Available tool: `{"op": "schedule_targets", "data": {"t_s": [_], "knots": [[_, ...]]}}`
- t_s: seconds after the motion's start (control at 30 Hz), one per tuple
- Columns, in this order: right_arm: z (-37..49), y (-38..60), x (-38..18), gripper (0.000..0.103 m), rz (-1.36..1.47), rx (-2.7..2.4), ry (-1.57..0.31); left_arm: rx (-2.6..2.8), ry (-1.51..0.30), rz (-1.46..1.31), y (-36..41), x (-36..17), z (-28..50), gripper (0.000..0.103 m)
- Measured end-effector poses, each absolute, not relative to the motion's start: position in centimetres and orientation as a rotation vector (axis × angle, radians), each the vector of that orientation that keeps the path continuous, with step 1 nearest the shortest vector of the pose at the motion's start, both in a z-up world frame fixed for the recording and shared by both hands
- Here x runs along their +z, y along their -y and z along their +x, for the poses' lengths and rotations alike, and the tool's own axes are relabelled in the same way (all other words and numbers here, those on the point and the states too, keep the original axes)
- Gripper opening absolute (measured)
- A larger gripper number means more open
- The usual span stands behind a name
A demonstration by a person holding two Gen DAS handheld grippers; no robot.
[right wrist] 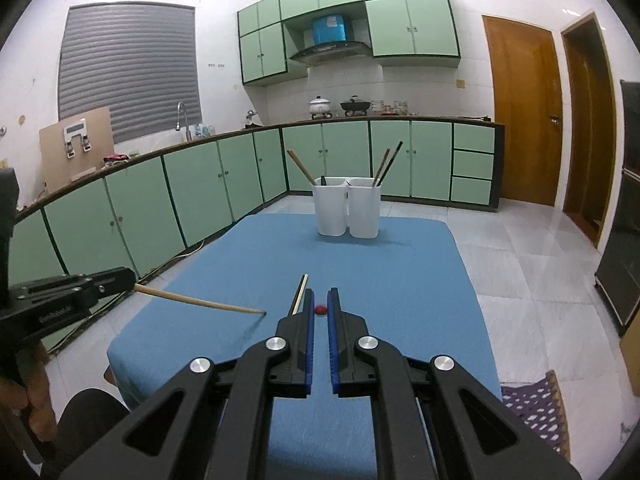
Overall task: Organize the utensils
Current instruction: 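Grasp and lift the bamboo chopstick with the left tool while the right tool lifts the red chopstick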
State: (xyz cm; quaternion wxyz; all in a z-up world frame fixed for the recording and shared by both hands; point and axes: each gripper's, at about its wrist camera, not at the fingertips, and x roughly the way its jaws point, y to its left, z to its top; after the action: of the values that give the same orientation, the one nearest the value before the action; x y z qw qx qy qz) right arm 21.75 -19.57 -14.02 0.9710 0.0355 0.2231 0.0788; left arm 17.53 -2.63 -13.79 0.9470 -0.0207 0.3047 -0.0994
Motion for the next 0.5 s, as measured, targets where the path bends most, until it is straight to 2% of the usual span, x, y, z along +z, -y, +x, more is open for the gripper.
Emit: {"op": "schedule_targets", "data": {"t_s": [0.37, 0.5], "knots": [[25.1, 19.6, -12.7, 0.006, 0.046, 0.189, -0.500, -0.216, -0.597, -0.014, 2.7, -12.5, 18.6, 0.006], [22.3, 20.5, -16.6, 0.006, 0.077, 0.186, -0.540, -0.219, -0.604, -0.038, 2.6, -13.1, 18.6, 0.006]]}}
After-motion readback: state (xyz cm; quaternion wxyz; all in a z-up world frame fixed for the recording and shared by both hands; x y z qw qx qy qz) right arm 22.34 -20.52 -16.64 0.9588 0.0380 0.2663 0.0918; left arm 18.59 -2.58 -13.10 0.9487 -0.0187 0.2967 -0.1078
